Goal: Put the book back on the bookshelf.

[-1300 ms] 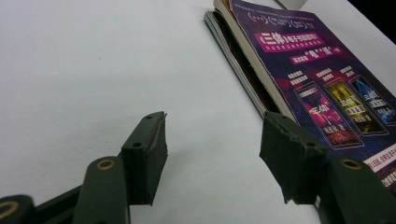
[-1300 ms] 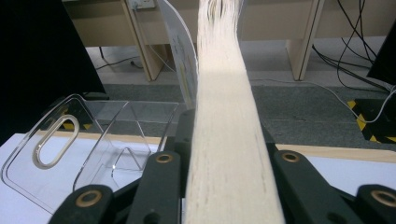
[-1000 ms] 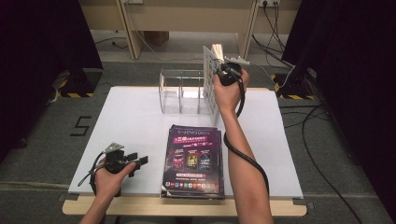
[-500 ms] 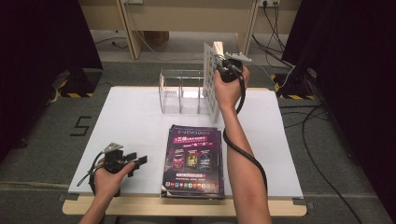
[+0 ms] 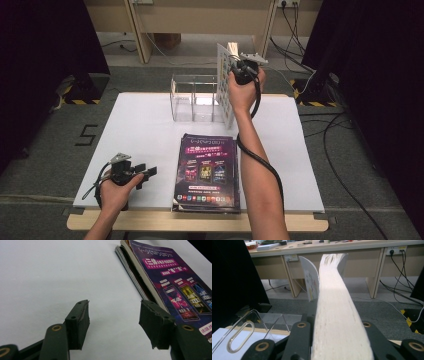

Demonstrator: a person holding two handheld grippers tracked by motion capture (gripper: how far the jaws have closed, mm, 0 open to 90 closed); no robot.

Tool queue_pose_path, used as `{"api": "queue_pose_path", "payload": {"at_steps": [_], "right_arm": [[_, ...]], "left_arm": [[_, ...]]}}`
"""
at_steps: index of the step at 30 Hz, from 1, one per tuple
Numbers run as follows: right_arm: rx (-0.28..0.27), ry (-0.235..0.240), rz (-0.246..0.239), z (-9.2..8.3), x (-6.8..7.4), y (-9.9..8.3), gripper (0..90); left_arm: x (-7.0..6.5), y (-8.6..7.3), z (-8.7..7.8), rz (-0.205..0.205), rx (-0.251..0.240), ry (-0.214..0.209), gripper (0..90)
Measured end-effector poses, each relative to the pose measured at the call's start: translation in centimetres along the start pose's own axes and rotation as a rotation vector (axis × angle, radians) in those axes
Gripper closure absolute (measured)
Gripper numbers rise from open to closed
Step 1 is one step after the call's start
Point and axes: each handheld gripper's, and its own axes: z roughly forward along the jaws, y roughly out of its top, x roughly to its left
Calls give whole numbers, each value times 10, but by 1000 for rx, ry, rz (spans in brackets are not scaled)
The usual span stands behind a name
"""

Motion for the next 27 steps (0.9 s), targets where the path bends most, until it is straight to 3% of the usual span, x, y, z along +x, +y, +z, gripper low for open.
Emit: {"api": "queue_pose_path", "payload": {"at_steps": [6, 17, 27], "right_arm": [[-11, 9, 1, 4, 5, -7, 741], [-18, -48, -20, -2, 3, -17, 736], [-9, -66, -32, -8, 2, -23, 726]], "left_arm": [[0, 0, -1, 1, -1, -2, 401], [-2, -1, 0, 7, 2, -6, 400], [-4, -1, 0, 8, -2, -3, 400]]}}
